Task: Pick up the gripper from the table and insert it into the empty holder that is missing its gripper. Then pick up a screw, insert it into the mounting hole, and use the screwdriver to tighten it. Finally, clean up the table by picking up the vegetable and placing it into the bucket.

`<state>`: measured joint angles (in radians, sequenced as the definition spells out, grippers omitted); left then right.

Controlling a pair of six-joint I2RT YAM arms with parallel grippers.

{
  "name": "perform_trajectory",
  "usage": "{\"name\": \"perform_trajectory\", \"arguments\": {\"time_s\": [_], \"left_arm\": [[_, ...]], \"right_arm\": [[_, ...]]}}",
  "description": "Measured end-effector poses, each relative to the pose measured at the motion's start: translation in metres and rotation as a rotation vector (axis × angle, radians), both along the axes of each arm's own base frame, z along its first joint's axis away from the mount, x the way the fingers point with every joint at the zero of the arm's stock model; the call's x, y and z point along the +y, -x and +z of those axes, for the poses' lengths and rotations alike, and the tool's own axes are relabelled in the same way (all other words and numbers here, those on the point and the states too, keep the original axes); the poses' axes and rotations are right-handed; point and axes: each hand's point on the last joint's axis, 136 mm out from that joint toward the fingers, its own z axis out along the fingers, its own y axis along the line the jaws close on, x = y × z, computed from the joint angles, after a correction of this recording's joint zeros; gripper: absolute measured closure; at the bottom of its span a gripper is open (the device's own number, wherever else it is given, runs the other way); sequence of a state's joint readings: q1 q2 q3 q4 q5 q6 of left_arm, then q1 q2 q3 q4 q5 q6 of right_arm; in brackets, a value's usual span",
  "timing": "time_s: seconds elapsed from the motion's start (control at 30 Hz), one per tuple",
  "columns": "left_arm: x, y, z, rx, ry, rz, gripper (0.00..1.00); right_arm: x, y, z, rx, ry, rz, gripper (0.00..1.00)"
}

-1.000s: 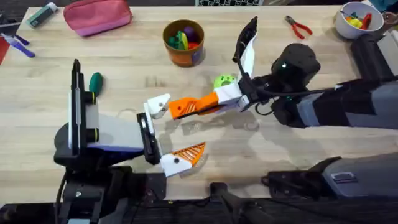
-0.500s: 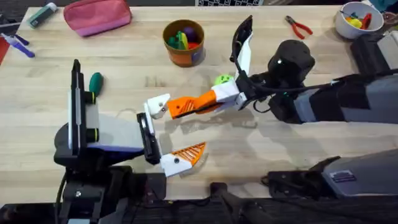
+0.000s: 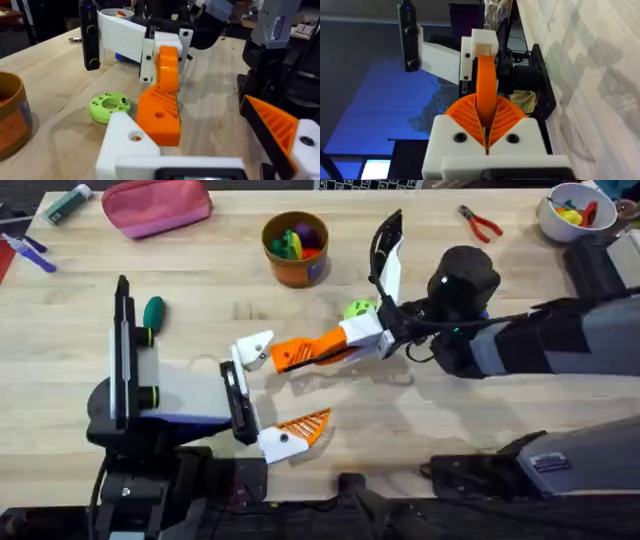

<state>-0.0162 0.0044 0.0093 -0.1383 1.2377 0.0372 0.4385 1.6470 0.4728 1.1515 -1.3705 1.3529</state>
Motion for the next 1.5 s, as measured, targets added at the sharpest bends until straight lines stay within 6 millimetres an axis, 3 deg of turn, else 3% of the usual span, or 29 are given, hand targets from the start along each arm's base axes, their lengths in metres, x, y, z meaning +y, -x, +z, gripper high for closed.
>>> {"name": "perform_trajectory", "arguments": {"time_s": [0.7,1.5], "left_arm": [[0.0,0.0,0.0,0.0,0.0,0.001,0.013],[0.0,0.0,0.0,0.0,0.0,0.0,0.013]], "right_arm": [[0.011,0.007,0.009,-0.039,-0.019,0.05,0.992],[0.011,0.005,0.003,0.014,0.009,0.041,0.992]]}}
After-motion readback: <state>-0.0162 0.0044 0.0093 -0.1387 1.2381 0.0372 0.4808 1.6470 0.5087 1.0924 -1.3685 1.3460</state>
